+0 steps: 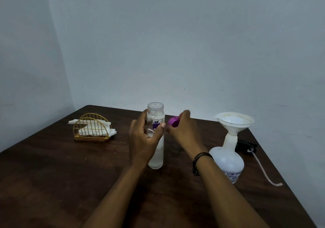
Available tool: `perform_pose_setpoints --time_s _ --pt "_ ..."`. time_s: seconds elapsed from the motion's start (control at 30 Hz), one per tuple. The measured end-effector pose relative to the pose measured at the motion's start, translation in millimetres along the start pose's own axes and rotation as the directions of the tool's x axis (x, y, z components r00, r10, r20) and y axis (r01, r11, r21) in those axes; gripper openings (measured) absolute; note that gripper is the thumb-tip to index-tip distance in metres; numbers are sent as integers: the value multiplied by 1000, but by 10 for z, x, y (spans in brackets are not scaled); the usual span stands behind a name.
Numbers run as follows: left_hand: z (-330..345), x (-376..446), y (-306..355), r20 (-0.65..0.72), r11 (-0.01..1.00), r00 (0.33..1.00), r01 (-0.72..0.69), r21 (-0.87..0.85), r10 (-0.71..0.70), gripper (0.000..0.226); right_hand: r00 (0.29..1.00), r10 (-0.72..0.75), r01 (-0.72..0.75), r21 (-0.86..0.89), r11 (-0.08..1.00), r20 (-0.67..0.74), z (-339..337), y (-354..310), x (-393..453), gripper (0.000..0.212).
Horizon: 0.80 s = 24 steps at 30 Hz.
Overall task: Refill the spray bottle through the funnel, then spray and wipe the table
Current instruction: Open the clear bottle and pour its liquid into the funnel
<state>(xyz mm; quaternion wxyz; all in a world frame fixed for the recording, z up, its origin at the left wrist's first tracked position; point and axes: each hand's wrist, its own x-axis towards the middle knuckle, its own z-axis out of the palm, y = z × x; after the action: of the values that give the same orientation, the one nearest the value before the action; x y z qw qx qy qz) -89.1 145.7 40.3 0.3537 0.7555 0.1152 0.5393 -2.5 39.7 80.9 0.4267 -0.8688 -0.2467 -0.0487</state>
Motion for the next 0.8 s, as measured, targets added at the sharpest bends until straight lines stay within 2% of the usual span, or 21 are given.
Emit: perform_pose_setpoints --time_s 0.1,0.2,0.33,0.47,0.57,0.7,0.73,0.8 --pt "7 -15 34 -3 1000 1000 -9 -12 9 60 974 65 -2 -274 962 219 64 87 -13 32" --pt "13 -21 27 -6 1000 1000 -2 -16 2 62 908 160 -2 -378 926 387 134 165 -7 25" --pt "19 -17 29 3 1000 1000 -8 -22 9 62 855 217 3 -423 906 471 232 297 24 32" --pt "23 -20 30 11 1000 1000 -5 -27 6 63 854 192 59 -457 887 484 156 236 13 42" --pt "8 -5 38 10 999 1000 -17 -49 18 59 861 78 142 -384 912 503 -92 40 1 43" --pt "-19 27 61 14 997 999 -27 -66 28 61 799 -137 255 -123 959 586 -381 -215 -118 37" --pt "-27 34 57 19 997 999 -28 -71 29 61 794 -185 262 -52 964 580 -401 -251 -163 36" --pt "-42 46 55 28 995 999 -17 -95 20 60 829 -238 258 31 966 507 -388 -279 -241 35"
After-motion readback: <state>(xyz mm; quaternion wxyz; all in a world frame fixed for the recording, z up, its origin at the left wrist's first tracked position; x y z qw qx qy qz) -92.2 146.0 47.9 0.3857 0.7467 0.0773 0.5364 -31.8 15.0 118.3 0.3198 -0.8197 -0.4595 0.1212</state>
